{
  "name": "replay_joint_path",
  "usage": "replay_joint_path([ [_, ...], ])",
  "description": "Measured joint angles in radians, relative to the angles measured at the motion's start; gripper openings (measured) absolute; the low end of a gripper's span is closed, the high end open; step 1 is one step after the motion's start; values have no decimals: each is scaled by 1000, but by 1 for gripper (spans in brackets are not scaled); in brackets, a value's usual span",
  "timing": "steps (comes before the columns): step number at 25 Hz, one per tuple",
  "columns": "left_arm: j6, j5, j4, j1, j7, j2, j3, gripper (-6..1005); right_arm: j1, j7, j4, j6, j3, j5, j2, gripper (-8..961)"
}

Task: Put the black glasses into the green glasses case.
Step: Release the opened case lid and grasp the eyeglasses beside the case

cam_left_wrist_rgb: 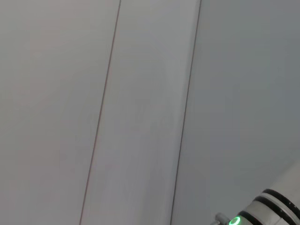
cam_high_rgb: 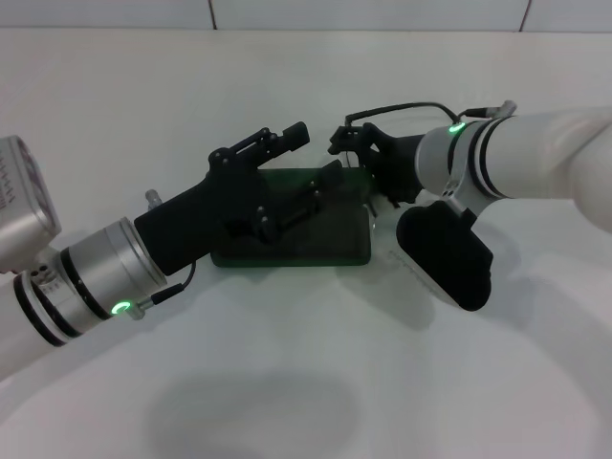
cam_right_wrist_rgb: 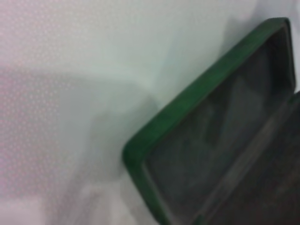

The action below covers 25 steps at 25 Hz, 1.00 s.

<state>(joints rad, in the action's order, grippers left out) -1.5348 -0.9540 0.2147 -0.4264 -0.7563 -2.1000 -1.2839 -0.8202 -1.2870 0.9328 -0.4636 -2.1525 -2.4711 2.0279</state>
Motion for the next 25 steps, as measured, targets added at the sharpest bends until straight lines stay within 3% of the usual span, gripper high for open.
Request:
replay_joint_path([
  [15,1,0,1,-6,0,2,0,649,0,1,-4,14,-1,-1,0,759],
  [19,1,0,1,-5,0,2,0,649,-4,3,-4,15,-15,-12,0,690],
  [25,1,0,0,-6,1,2,0,649,-15,3,-5,16,-38,-14,0,669],
])
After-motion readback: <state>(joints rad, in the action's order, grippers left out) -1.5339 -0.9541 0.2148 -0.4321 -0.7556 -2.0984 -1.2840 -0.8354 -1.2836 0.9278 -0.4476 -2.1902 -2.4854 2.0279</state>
